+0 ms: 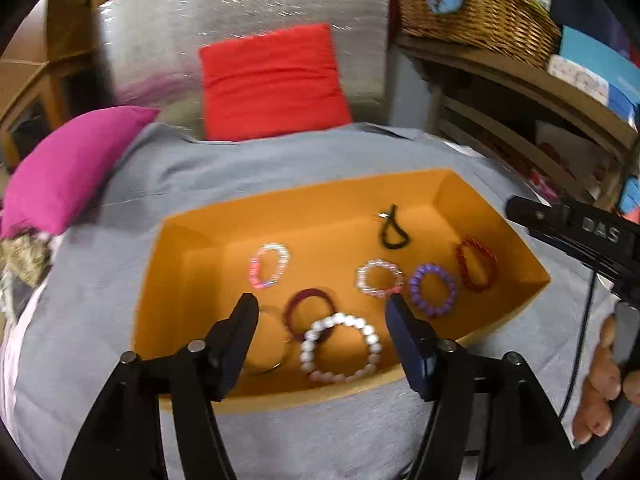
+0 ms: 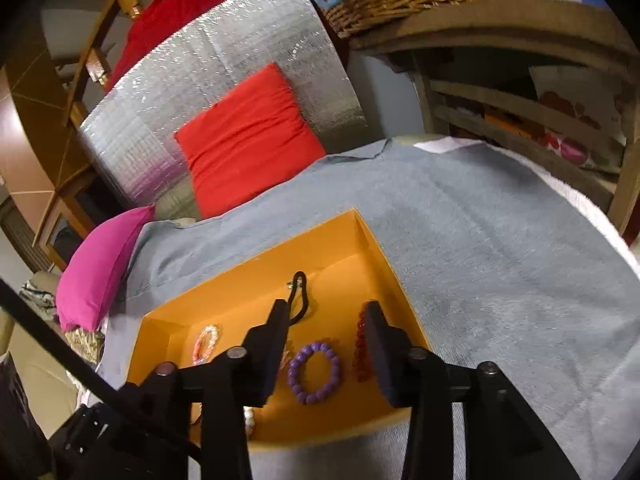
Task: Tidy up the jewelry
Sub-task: 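Lower both bracelets into the box and open both grippers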
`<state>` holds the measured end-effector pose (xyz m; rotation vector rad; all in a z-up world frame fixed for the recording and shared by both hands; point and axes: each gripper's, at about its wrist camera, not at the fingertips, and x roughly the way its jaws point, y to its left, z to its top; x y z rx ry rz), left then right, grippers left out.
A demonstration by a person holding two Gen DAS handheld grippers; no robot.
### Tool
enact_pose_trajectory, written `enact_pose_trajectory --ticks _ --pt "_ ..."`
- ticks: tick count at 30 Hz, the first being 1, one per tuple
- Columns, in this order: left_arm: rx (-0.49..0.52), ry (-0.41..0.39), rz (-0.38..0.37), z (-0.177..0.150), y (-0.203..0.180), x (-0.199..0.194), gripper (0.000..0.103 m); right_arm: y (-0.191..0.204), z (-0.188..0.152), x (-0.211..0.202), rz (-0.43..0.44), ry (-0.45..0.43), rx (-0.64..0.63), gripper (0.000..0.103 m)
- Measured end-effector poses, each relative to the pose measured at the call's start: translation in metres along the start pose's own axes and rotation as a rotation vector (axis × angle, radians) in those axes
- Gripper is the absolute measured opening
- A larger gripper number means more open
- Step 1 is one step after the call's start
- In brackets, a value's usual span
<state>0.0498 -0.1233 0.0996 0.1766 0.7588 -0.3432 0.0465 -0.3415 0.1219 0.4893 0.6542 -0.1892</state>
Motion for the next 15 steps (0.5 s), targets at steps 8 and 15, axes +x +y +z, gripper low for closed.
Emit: enact_pose_trajectory --ticks 8,15 --pt "-0.098 -0.05 0.184 -0.005 0.04 -0.055 0.081 0.046 -0.019 -0.046 -0.051 0.043 -0.217 0.055" --pt "-0.133 -0.126 0.259 -0.008 0.064 -0.117 0.086 0.096 -0.053 -0.096 -0.081 0.006 -0.403 0.064"
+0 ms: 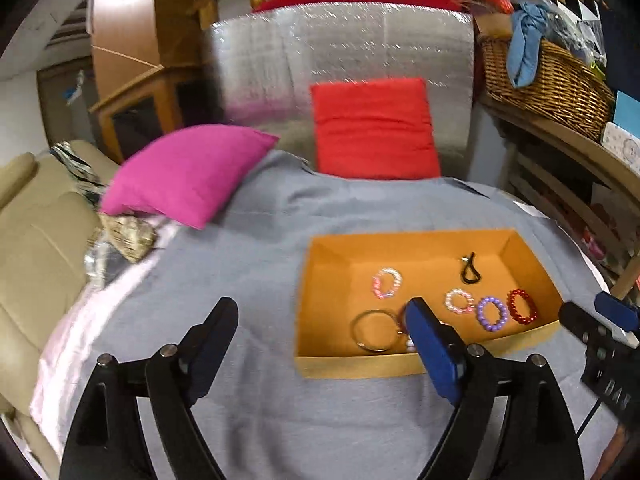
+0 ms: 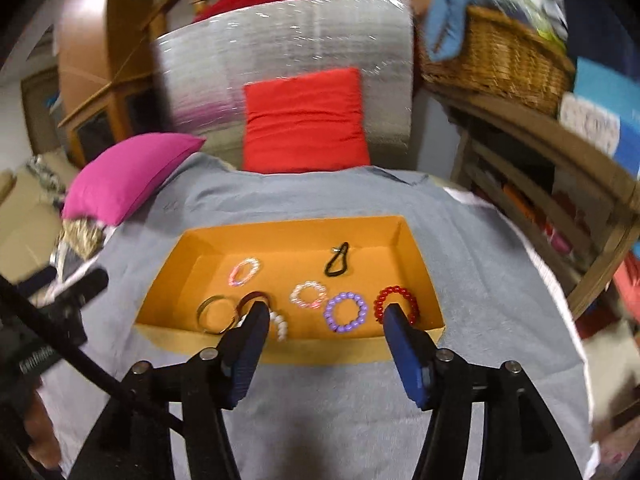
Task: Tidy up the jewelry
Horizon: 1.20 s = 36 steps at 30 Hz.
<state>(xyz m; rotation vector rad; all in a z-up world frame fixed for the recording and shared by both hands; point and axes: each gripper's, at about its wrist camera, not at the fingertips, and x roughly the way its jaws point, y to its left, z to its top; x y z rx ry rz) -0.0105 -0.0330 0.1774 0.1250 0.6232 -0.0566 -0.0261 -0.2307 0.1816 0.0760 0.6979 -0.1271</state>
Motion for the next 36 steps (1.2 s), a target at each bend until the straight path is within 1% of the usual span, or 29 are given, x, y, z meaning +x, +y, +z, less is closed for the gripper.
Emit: enact_pose_trajectory --ticks 2,4,6,8,10,13,20,24,28,36 --pt "0.003 -0.017 0.017 0.001 0.007 -0.013 0.086 0.014 -0.004 -0.013 -0.003 -0.011 -0.036 0.065" --pt "-0.001 -0.038 0.043 0.001 0.014 -0.025 0.087 0.023 -0.008 -0.027 -0.006 -0.022 -0.045 0.066" --pt "-0.012 -0.056 0.077 0.001 0.021 -0.037 0.092 0.029 -0.01 -0.036 -0.013 -0.021 -0.038 0.067" --pt "-0.016 -0.077 0.113 0.002 0.024 -0.044 0.096 0.032 -0.01 -0.043 -0.023 -0.024 -0.039 0.067" --pt "-0.002 -0.103 0.145 0.002 0.024 -0.051 0.097 0.034 -0.009 -0.05 -0.044 -0.032 -0.044 0.067" --pt "0.018 -0.117 0.162 0.005 0.021 -0.057 0.097 0.031 -0.006 -0.055 -0.069 -0.034 -0.038 0.068" --pt "0.001 -0.114 0.117 0.006 0.015 -0.053 0.097 0.02 -0.002 -0.054 -0.129 -0.026 -0.029 0.068" --pt "0.004 -0.126 0.095 0.003 0.01 -0.047 0.097 0.015 -0.003 -0.049 -0.135 -0.014 -0.022 0.068" --pt "0.013 -0.121 0.092 0.001 0.006 -0.041 0.097 0.011 -0.004 -0.042 -0.142 -0.001 -0.013 0.068" --pt "-0.03 -0.101 0.086 0.002 0.009 -0.038 0.097 0.004 -0.005 -0.038 -0.157 0.002 0.008 0.068"
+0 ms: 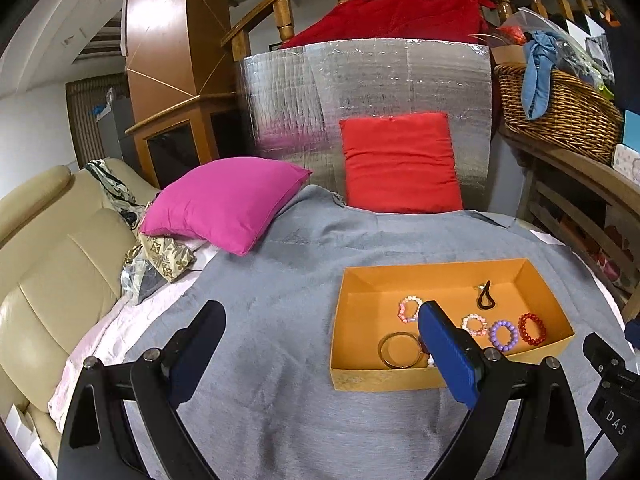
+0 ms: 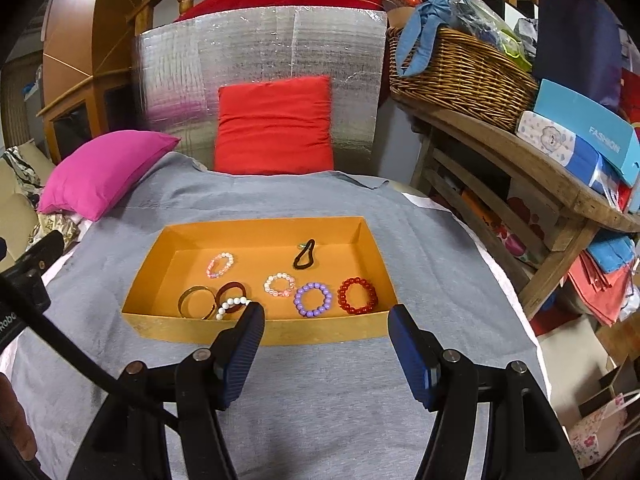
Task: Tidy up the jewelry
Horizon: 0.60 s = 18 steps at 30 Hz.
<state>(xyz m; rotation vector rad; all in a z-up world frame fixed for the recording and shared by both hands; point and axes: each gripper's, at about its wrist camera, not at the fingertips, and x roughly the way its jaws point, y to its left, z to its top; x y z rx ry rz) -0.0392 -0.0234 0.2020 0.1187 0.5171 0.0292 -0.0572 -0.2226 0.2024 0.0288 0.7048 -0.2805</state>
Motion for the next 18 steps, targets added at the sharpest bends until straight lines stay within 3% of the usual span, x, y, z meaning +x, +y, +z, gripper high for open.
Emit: enact_pose_trajectory --ticks 18 --pt "0.013 0.016 0.001 -0.0016 -0.0029 0.0031 0.097 -0.0029 0.0004 0.0003 -0.007 -0.005 0.009 0.068"
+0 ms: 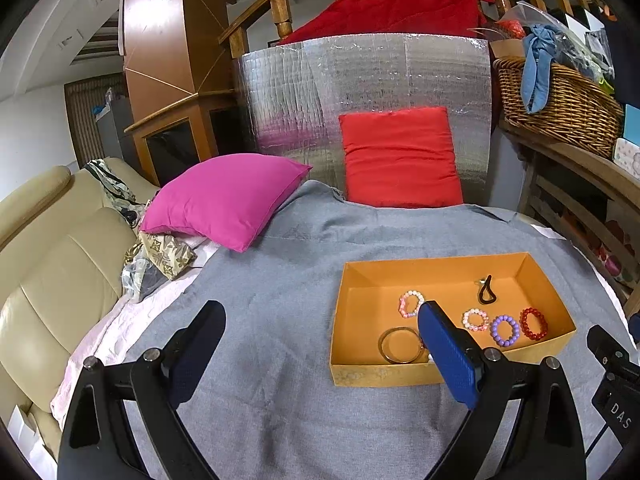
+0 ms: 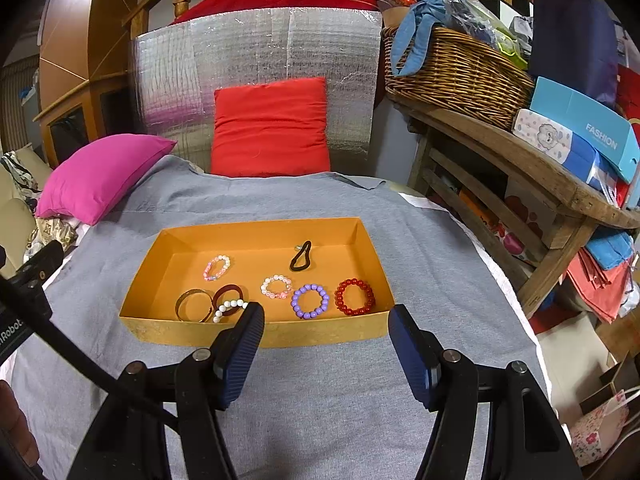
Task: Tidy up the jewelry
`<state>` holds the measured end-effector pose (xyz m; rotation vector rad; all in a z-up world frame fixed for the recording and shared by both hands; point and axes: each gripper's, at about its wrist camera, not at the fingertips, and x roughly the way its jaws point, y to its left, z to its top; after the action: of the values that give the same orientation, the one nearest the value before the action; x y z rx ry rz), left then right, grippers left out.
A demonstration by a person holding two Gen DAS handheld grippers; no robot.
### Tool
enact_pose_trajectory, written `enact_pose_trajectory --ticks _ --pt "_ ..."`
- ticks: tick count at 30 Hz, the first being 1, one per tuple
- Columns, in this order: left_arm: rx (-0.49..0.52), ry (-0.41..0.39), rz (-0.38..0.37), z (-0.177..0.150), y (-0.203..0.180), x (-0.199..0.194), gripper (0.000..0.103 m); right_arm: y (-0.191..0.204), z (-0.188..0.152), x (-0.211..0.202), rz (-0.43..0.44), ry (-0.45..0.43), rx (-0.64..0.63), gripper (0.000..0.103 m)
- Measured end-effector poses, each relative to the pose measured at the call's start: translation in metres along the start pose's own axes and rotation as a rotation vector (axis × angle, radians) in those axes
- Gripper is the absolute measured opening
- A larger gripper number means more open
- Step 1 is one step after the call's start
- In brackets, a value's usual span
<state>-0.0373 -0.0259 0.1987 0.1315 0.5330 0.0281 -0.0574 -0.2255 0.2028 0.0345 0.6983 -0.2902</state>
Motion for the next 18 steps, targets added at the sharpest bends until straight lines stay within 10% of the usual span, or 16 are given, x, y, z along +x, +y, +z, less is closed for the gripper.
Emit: enact_pose_trajectory --ticks 18 --pt "0.003 0.007 -0.002 0.0 0.0002 0.0001 0.097 -0.002 0.0007 0.0019 0.0 -0.001 0.009 0.069"
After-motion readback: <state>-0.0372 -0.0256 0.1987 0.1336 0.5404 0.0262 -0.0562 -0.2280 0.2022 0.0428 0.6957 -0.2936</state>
